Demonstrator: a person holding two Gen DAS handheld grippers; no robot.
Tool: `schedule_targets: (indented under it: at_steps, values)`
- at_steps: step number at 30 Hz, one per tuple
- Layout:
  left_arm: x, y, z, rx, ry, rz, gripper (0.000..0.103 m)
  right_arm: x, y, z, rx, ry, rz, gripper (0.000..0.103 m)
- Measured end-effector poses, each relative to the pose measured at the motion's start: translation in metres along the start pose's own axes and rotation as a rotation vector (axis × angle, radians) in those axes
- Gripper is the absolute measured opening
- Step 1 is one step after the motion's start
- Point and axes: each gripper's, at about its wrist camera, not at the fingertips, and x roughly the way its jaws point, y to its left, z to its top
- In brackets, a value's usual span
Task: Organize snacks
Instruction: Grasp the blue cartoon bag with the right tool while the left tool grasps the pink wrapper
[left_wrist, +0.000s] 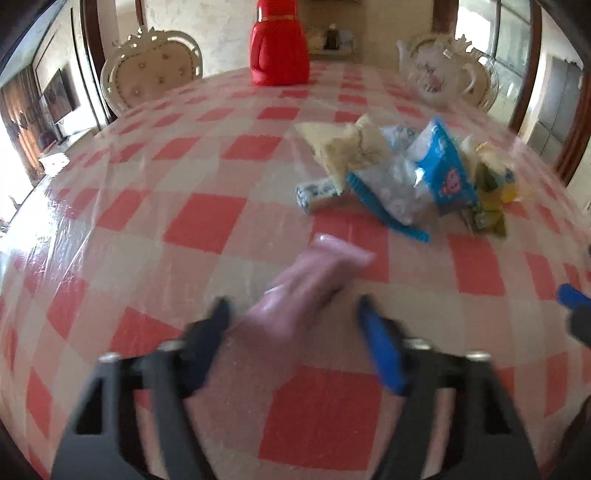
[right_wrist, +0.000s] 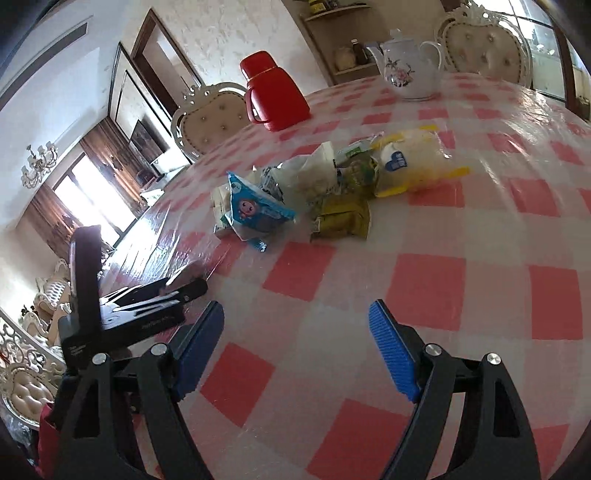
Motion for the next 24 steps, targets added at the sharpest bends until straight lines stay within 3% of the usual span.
schedule_targets:
  at_steps: [1, 3, 9, 11, 12, 13, 14, 17, 19, 21, 24]
  values:
    - [-0.002, 0.001, -0.002, -0.001, -0.006, -0.003, 0.031, -0.001, 0.006, -0.001, -0.012, -0.012, -0.003, 0.079]
    - [-0.002, 0.005, -0.002, -0.014, -0.011, -0.009, 0.017, 0.002, 0.015, 0.002, -0.040, -0.023, -0.002, 0.079]
    - [-0.004, 0.027, -0.003, -0.109, -0.019, -0.095, 0.014, 0.056, 0.038, 0.032, -0.076, 0.026, 0.013, 0.079]
    - [-0.005, 0.029, -0.003, -0.120, -0.019, -0.123, 0.022, 0.067, 0.046, 0.041, -0.092, 0.009, -0.046, 0.079]
    - [-0.005, 0.031, -0.003, -0.127, -0.022, -0.157, 0.037, 0.068, 0.052, 0.044, -0.127, -0.010, -0.091, 0.079]
    - [-0.006, 0.031, -0.003, -0.132, -0.024, -0.173, 0.066, 0.070, 0.064, 0.048, -0.217, -0.048, -0.151, 0.081]
    - [-0.006, 0.030, -0.002, -0.136, -0.022, -0.158, 0.079, 0.072, 0.072, 0.050, -0.281, -0.065, -0.168, 0.085]
    - [-0.009, 0.036, -0.002, -0.170, -0.033, -0.167, 0.083, 0.084, 0.084, 0.060, -0.343, -0.071, -0.164, 0.087]
    - [-0.007, 0.043, -0.002, -0.208, -0.023, -0.187, 0.083, 0.102, 0.086, 0.063, -0.351, -0.007, -0.126, 0.086]
    - [-0.007, 0.049, -0.003, -0.238, -0.025, -0.211, 0.083, 0.119, 0.091, 0.061, -0.383, 0.068, -0.144, 0.084]
    - [-0.008, 0.054, -0.003, -0.268, -0.031, -0.236, 0.083, 0.118, 0.087, 0.063, -0.370, 0.055, -0.139, 0.054]
